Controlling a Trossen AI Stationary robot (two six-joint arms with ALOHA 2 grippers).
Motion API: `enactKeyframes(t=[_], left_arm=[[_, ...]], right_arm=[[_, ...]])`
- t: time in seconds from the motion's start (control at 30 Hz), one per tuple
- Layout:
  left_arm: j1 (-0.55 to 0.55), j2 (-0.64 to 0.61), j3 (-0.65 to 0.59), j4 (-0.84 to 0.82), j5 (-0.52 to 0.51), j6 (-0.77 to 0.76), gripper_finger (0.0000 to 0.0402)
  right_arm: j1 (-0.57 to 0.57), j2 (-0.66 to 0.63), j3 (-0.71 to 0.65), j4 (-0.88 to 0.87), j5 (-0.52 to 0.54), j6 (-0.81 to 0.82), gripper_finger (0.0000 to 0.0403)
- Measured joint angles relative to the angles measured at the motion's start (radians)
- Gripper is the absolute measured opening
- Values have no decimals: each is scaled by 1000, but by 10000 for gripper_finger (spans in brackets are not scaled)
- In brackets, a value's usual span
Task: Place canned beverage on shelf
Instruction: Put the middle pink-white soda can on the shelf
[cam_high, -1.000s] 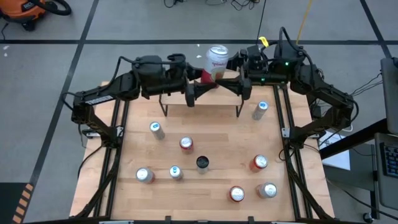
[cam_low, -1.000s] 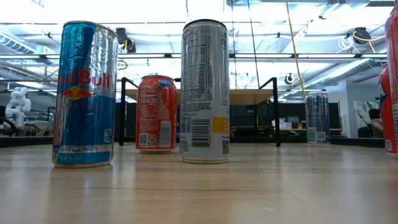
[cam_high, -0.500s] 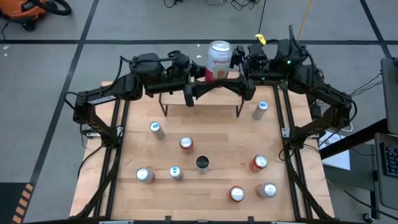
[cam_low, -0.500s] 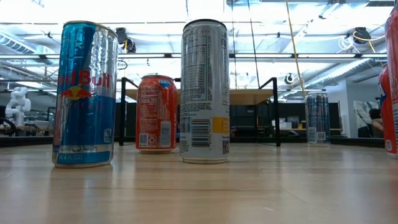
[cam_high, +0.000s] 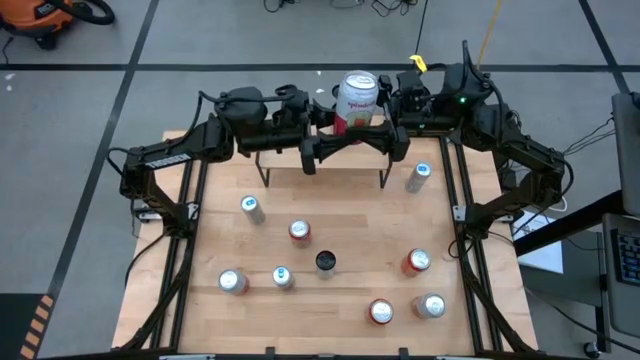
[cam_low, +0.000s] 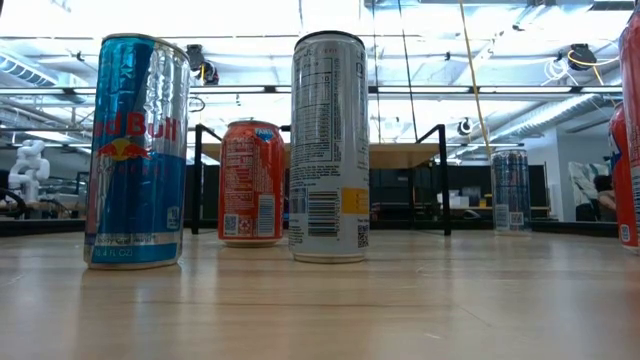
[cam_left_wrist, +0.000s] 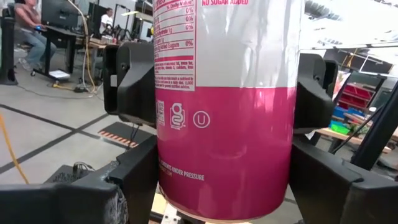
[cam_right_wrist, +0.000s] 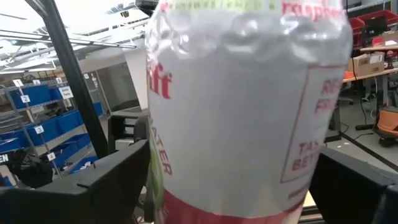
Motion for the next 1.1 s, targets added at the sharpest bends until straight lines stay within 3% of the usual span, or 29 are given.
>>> enactKeyframes(t=[0.13,0.37,0.5,0.63,0.8,0.97,1.1], left_arm=[[0,0,0,-3,0,1,289],[0,0,0,-27,-1,3,289],[0,-1,0,-27,-2,4,289],[0,-1,0,-27,-11,23,297],[0,-1,0,-32,-14,32,337],[0,-34,0,-121,-16,-10,385],[1,-75,0,-192,-18,-33,397]], right_arm=[[0,0,0,0,1,0,363],[0,0,0,13,2,-2,284],[0,0,0,13,3,-6,258],[0,0,0,14,2,-12,266],[0,0,-1,7,2,-12,278],[0,1,-2,5,3,-10,278],[0,1,-2,-21,3,-10,278]])
